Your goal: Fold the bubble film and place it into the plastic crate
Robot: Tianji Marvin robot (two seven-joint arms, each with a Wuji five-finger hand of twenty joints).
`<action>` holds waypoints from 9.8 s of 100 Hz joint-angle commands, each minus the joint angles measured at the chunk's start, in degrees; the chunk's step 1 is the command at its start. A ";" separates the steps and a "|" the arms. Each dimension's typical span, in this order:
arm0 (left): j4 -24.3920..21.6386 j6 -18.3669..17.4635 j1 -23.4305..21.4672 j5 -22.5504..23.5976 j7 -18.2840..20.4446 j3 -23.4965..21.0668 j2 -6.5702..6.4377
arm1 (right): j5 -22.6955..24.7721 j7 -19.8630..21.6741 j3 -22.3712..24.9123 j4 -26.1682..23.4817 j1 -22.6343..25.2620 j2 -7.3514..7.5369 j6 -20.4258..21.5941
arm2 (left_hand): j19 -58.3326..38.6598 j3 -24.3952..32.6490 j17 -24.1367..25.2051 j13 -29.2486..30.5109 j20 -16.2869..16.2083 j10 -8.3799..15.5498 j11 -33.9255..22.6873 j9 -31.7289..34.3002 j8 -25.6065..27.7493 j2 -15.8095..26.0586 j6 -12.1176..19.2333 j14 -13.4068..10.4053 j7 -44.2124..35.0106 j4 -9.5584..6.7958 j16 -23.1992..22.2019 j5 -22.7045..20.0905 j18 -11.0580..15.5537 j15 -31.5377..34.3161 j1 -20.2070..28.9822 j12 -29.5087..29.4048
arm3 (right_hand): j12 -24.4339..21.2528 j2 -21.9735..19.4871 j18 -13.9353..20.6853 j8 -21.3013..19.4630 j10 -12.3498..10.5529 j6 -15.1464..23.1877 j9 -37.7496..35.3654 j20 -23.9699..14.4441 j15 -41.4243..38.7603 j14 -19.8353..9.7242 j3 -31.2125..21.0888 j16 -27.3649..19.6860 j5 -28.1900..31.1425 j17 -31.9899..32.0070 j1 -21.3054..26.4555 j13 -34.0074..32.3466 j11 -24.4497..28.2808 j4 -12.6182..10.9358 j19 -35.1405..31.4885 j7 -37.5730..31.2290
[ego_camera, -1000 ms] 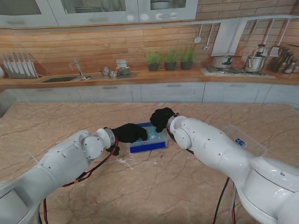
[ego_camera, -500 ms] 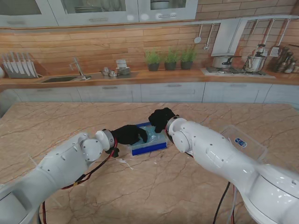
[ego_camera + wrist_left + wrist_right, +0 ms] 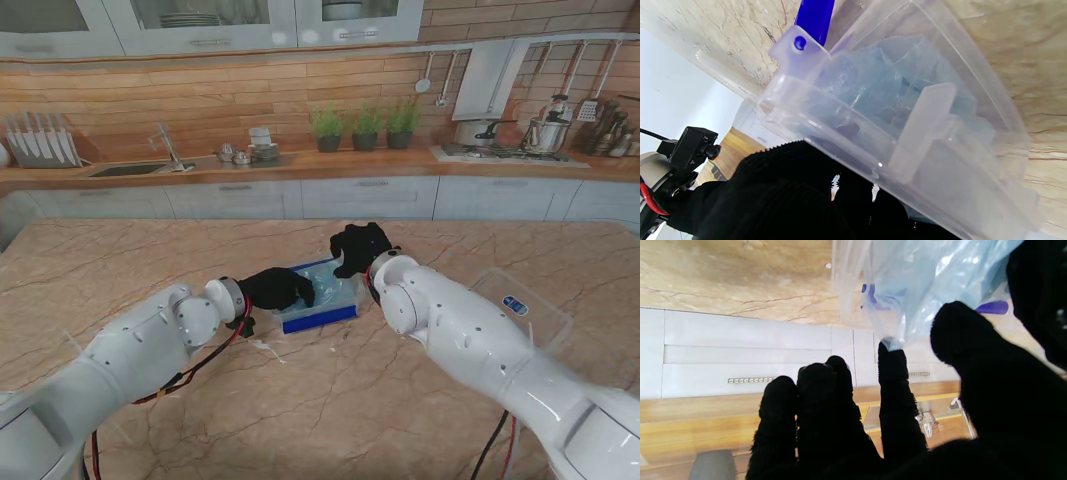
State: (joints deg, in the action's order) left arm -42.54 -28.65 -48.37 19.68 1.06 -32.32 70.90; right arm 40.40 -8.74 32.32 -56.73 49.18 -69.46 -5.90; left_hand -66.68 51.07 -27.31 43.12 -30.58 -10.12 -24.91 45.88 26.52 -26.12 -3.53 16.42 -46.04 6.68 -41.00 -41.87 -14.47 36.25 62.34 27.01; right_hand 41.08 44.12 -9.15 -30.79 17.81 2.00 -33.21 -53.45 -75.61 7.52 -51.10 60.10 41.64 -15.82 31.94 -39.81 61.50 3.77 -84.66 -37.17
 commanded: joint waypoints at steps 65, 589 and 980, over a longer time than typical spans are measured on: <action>2.10 -1.16 0.93 0.52 -1.30 0.92 1.20 | -2.83 -11.65 -8.70 14.48 -5.58 -5.66 12.40 | -3.41 0.29 -1.17 1.76 0.18 0.02 -0.35 3.00 1.62 -1.15 1.01 -0.76 -2.66 2.14 -0.75 -1.91 -1.21 1.22 3.92 1.88 | 2.88 6.03 1.93 23.77 -2.17 1.54 -27.58 -2.61 -14.27 -1.33 -5.71 1.87 17.61 -10.78 7.13 -16.78 11.65 6.55 -9.35 -23.22; -56.64 17.27 -52.41 25.33 -8.23 -41.53 -8.03 | 20.72 18.17 38.17 -16.60 33.91 12.11 13.81 | -3.57 -33.50 11.40 -6.39 -6.74 -4.19 -0.41 3.27 0.27 11.57 -1.55 5.22 8.73 -1.42 2.66 1.72 -8.54 5.21 -12.80 1.04 | -10.53 -10.77 0.77 2.06 -0.41 -0.10 -6.47 2.92 15.03 5.85 5.60 -14.40 -0.90 -5.17 0.28 -0.18 -9.30 -0.25 1.71 2.26; -60.83 79.78 -29.41 8.91 17.86 -5.97 -12.19 | -0.16 30.83 37.55 -40.55 44.77 10.51 -6.19 | -10.35 -52.71 6.74 -1.61 -14.08 -13.13 -9.05 10.68 -0.38 29.97 -16.54 16.39 6.70 -4.65 3.53 -1.98 -16.47 17.96 -15.02 3.79 | -8.47 -32.13 -7.92 -10.01 6.85 -7.69 -20.28 2.69 6.78 12.67 30.19 -13.61 12.67 -6.95 -1.16 -11.60 -4.46 -4.88 -1.38 4.67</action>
State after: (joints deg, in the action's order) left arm -103.59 50.71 -78.09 31.58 18.20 -37.92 58.72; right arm 40.51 22.57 70.27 -97.17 94.03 -58.39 -12.62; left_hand -76.78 -1.15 -20.92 42.25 -44.70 -21.20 -35.31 58.02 29.70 2.67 -17.50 29.87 -45.18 3.22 -38.03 -44.83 -30.35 53.86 47.01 32.00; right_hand 32.78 15.90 -19.94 -40.75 18.33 -6.58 -52.37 -48.04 -67.49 16.12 -21.70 46.86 53.85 -22.08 28.90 -48.55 55.15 1.27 -79.98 -32.35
